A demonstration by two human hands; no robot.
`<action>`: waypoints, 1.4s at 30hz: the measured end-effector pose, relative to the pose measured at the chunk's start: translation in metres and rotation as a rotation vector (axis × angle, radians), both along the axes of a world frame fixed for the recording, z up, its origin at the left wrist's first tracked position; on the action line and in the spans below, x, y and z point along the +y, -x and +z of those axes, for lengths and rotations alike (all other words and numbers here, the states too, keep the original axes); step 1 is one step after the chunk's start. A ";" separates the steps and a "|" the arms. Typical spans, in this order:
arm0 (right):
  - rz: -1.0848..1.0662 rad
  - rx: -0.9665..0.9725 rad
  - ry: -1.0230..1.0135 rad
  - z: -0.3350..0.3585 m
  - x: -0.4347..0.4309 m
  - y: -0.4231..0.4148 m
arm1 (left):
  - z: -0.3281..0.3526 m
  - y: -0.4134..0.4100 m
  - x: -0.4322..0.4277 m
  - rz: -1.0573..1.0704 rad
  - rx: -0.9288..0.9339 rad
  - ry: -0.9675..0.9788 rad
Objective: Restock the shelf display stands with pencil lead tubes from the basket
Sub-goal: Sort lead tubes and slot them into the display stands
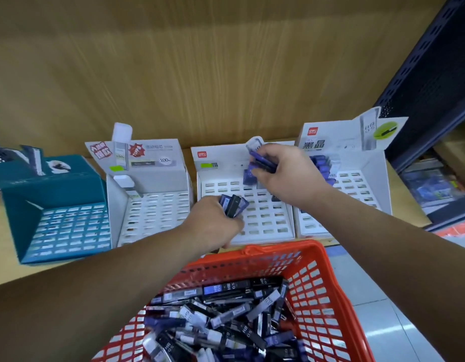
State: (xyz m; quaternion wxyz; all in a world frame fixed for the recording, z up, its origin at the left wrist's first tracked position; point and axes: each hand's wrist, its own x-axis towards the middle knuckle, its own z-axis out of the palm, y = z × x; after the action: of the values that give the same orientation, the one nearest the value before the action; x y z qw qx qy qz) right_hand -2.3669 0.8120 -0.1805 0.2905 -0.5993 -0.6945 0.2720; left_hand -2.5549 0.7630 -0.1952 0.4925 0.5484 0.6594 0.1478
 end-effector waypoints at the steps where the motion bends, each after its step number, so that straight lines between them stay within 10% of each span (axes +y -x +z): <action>1: 0.012 -0.029 0.006 -0.001 0.000 0.000 | 0.000 0.002 -0.002 -0.004 -0.004 0.009; 12: -0.008 -0.055 0.093 -0.001 0.004 0.008 | 0.003 0.015 0.004 0.161 -0.250 0.141; 26: 0.135 -0.609 -0.041 0.000 -0.002 0.021 | 0.008 0.006 0.002 0.161 -0.207 0.170; 34: 0.081 0.113 0.292 0.034 -0.020 0.022 | 0.032 -0.006 0.001 0.162 -0.427 0.210; 42: -0.009 0.293 0.427 0.050 -0.037 -0.004 | 0.053 -0.022 -0.007 0.078 -0.578 0.274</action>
State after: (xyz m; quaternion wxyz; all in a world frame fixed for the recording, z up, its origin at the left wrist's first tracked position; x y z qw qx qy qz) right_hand -2.3631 0.7751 -0.1307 0.2562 -0.6042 -0.5692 0.4954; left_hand -2.5329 0.7558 -0.1424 0.7226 0.3866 0.5266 0.2261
